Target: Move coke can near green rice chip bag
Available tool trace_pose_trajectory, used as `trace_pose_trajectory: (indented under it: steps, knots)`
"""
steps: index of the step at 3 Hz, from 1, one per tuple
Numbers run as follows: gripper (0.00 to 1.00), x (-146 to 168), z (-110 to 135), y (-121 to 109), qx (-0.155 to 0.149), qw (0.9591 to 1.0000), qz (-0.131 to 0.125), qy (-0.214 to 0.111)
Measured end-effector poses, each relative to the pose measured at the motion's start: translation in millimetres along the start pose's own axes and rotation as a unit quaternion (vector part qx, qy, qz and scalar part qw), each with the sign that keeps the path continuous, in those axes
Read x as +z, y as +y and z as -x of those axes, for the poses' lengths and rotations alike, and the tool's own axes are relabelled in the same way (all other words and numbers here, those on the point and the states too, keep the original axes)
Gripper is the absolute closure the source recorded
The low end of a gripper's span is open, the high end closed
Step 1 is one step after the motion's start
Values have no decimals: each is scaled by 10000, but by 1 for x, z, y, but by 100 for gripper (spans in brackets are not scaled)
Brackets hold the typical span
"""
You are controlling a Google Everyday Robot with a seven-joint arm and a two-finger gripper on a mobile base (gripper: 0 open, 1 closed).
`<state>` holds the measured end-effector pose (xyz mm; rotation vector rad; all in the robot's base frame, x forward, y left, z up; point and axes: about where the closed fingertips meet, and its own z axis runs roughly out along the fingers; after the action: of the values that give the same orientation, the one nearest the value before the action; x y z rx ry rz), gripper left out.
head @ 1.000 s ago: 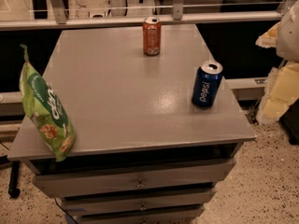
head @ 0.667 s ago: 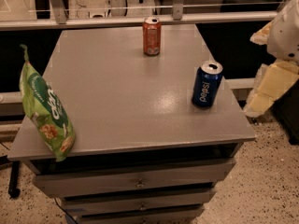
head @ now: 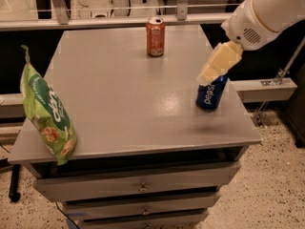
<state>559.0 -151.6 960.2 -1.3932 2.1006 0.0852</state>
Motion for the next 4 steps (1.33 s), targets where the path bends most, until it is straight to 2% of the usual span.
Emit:
trace_pose_trajectory:
  steps: [1, 2, 3, 4]
  knots:
    - [0, 36, 37, -27, 631, 9956, 143, -677]
    - [0, 73, 64, -46, 1134, 9870, 291, -1102]
    - [0, 107, 70, -64, 1443, 9796, 208, -1385]
    - [0, 132, 86, -88, 1695, 9669, -37, -1909]
